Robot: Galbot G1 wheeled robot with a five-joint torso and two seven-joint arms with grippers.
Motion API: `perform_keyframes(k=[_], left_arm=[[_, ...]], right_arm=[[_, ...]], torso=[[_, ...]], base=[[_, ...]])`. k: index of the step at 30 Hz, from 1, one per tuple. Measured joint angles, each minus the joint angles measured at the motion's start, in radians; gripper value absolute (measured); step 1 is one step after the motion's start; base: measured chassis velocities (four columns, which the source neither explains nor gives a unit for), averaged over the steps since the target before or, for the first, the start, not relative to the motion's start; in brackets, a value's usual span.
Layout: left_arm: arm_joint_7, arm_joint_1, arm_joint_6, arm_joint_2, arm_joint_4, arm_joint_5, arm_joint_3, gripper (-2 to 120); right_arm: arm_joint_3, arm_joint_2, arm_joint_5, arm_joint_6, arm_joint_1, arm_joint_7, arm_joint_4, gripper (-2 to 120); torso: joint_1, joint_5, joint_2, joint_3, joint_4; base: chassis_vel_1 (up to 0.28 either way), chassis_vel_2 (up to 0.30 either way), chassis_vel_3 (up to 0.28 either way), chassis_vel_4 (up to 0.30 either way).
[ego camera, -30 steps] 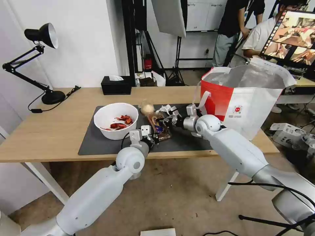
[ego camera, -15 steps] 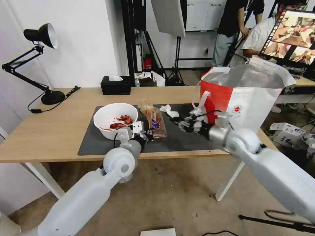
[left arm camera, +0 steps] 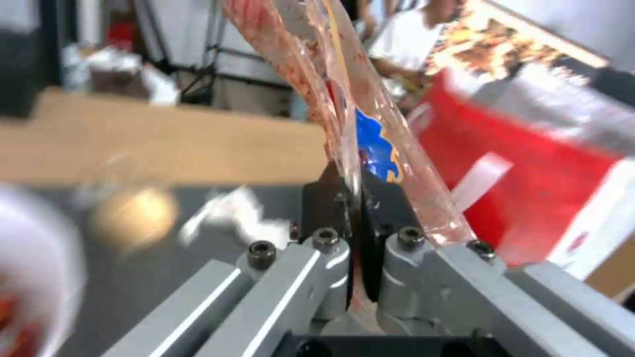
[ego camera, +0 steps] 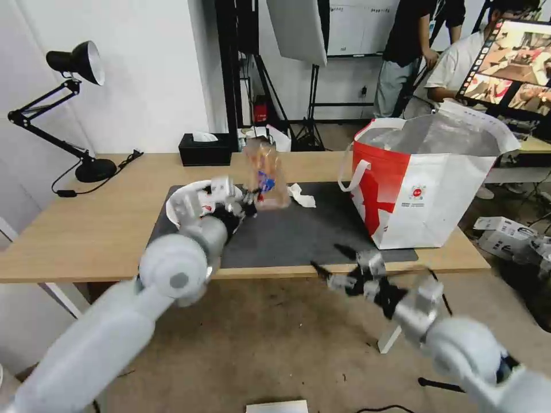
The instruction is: Pick up the trash from the table and place it into the takeout bag.
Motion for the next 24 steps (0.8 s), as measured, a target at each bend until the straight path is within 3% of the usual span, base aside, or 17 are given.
perform_keyframes(k=[2, 4, 5, 7, 11, 14, 15, 16, 19, 24], left_arm=[[-0.011, -0.05, 0.0, -0.019, 0.014, -0.015, 0.025, 0], [-0.046, -0.181, 0.0, -0.087, 0.057, -0.063, 0.1, 0], [-0.046, -0.181, 0.0, -0.087, 0.057, -0.063, 0.1, 0], [-0.059, -0.283, -0.001, -0.149, 0.101, -0.079, 0.162, 0], [-0.061, -0.355, -0.002, -0.203, 0.151, -0.079, 0.204, 0], [-0.058, -0.437, -0.002, -0.288, 0.253, -0.059, 0.245, 0], [-0.042, -0.478, -0.002, -0.355, 0.343, -0.02, 0.267, 0], [-0.042, -0.478, -0.002, -0.355, 0.343, -0.02, 0.267, 0], [0.009, -0.516, -0.005, -0.445, 0.476, 0.103, 0.309, 0], [0.056, -0.525, -0.022, -0.515, 0.568, 0.222, 0.348, 0]], right_arm=[[0.021, 0.02, -0.016, 0.008, -0.03, -0.007, 0.004, 99], [0.06, 0.072, -0.055, 0.026, -0.084, -0.022, 0.009, 100], [0.06, 0.072, -0.055, 0.026, -0.084, -0.022, 0.009, 100], [0.077, 0.107, -0.077, 0.039, -0.104, -0.032, 0.007, 100], [0.082, 0.129, -0.088, 0.044, -0.11, -0.037, 0.002, 100], [0.082, 0.148, -0.095, 0.046, -0.112, -0.038, -0.002, 100], [0.085, 0.157, -0.096, 0.048, -0.112, -0.039, -0.005, 100], [0.085, 0.157, -0.096, 0.048, -0.112, -0.039, -0.005, 100], [0.096, 0.167, -0.095, 0.049, -0.114, -0.039, -0.006, 100], [0.11, 0.174, -0.093, 0.05, -0.116, -0.04, -0.001, 100]], torso=[[0.0, 0.0002, 0.0, 0.0, -0.0003], [0.0, 0.0004, 0.0, 0.0, -0.0001], [0.0, 0.0004, 0.0, 0.0, -0.0001], [0.0, 0.0004, 0.0, 0.0, -0.0001], [0.0, 0.0003, 0.0, 0.0, 0.0001], [0.0, 0.0003, 0.0, 0.0, 0.0004], [0.0, 0.0003, 0.0, 0.0, 0.0002], [0.0, 0.0003, 0.0, 0.0, 0.0002], [0.0, 0.0005, 0.0, 0.0, 0.0002], [0.0, 0.0003, 0.0, 0.0, 0.0002]], base=[[0.0, 0.0, 0.0, 0.0], [0.0, 0.0, 0.0, 0.0], [0.0, 0.0, 0.0, 0.0], [0.0, 0.0, 0.0, 0.0], [0.0, 0.0, 0.0, 0.0], [0.0, 0.0, 0.0, 0.0], [0.0, 0.0, 0.0, 0.0], [0.0, 0.0, 0.0, 0.0], [0.0, 0.0, 0.0, 0.0], [0.0, 0.0, 0.0, 0.0]])
